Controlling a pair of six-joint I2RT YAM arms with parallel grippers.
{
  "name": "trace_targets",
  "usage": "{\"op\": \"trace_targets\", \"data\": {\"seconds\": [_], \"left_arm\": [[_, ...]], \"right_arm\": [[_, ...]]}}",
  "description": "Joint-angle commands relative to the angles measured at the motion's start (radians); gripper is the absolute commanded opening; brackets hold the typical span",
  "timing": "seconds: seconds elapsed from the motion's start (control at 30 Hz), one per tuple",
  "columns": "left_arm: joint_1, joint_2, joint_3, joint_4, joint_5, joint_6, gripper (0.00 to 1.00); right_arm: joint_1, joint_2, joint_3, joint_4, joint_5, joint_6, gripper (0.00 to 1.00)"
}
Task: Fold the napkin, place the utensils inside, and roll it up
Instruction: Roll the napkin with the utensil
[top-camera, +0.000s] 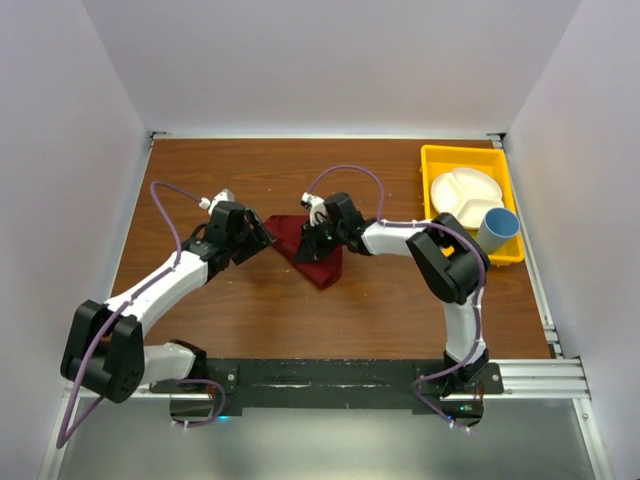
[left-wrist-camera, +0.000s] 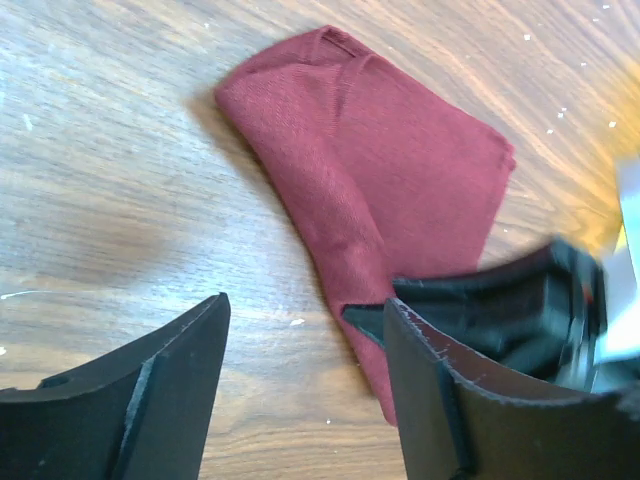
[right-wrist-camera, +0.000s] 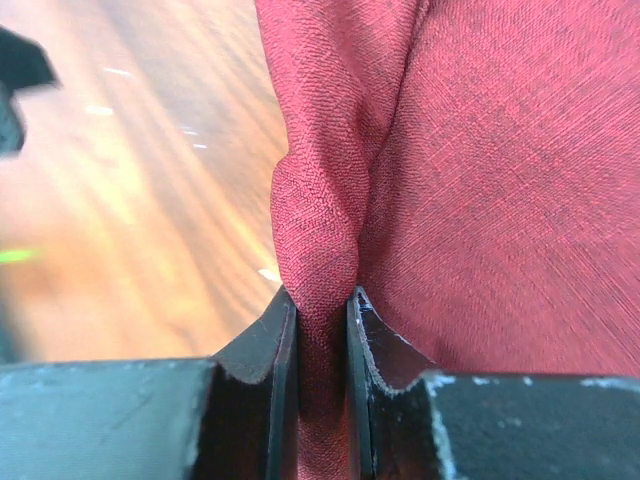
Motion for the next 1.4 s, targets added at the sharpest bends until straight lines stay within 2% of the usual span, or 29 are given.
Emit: {"op": "trace_targets", "data": {"seconds": [0.0, 0.03, 0.2, 0.33, 0.4, 0.53, 0.67, 0.77, 0.83, 0.93, 0.97, 1.0, 1.1, 1.13, 1.2, 1.23, 1.3, 1.37], "left_arm": [[0.004, 0.030, -0.035, 0.081, 0.045, 0.001, 0.71], [0.001, 0.047, -0.032, 0.091, 0.074, -0.010, 0.72], [-0.028, 0.183, 0.011, 0.130, 0.111, -0.030, 0.72], [-0.028, 0.246, 0.046, 0.128, 0.099, -0.034, 0.72], [-0.028, 0.278, 0.065, 0.090, 0.091, -0.028, 0.70], [0.001, 0.312, 0.094, 0.065, 0.010, 0.048, 0.68], [0.074, 0.367, 0.184, -0.043, 0.034, 0.148, 0.67], [0.084, 0.329, 0.229, -0.095, 0.068, 0.231, 0.68], [0.084, 0.245, 0.221, -0.105, 0.078, 0.254, 0.69], [0.087, 0.109, 0.156, -0.057, 0.145, 0.240, 0.67], [0.094, 0.078, 0.129, 0.020, 0.177, 0.227, 0.66], [0.094, 0.053, 0.070, 0.070, 0.241, 0.189, 0.64], [0.098, 0.005, -0.045, 0.297, 0.346, 0.103, 0.47], [0.098, 0.014, -0.071, 0.344, 0.369, 0.078, 0.35], [0.098, 0.031, -0.151, 0.510, 0.425, 0.009, 0.24], [0.098, 0.048, -0.177, 0.560, 0.436, -0.017, 0.13], [0.098, 0.059, -0.274, 0.741, 0.449, -0.091, 0.04], [0.099, 0.090, -0.331, 0.894, 0.443, -0.125, 0.01]], "right_arm": [[-0.070, 0.157, -0.001, 0.061, -0.501, 0.248, 0.00], [-0.082, 0.201, 0.007, 0.078, -0.564, 0.265, 0.00], [-0.116, 0.255, -0.031, 0.252, -0.647, 0.420, 0.00], [-0.128, 0.275, -0.028, 0.243, -0.656, 0.408, 0.00], [-0.136, 0.283, -0.014, 0.218, -0.661, 0.381, 0.00], [-0.136, 0.285, 0.030, 0.042, -0.646, 0.235, 0.00], [-0.137, 0.275, 0.058, -0.082, -0.619, 0.135, 0.00], [-0.139, 0.272, 0.064, -0.127, -0.600, 0.100, 0.00], [-0.137, 0.272, 0.072, -0.148, -0.590, 0.086, 0.00], [-0.139, 0.274, 0.070, -0.139, -0.589, 0.091, 0.00], [-0.139, 0.274, 0.070, -0.134, -0.587, 0.097, 0.00], [-0.140, 0.274, 0.070, -0.131, -0.587, 0.098, 0.00], [-0.142, 0.271, 0.073, -0.135, -0.587, 0.100, 0.00], [-0.142, 0.269, 0.073, -0.135, -0.587, 0.100, 0.00], [-0.142, 0.263, 0.073, -0.142, -0.584, 0.098, 0.00], [-0.142, 0.262, 0.073, -0.143, -0.583, 0.098, 0.00], [-0.140, 0.260, 0.075, -0.152, -0.583, 0.098, 0.00], [-0.140, 0.258, 0.075, -0.151, -0.580, 0.097, 0.00]]}}
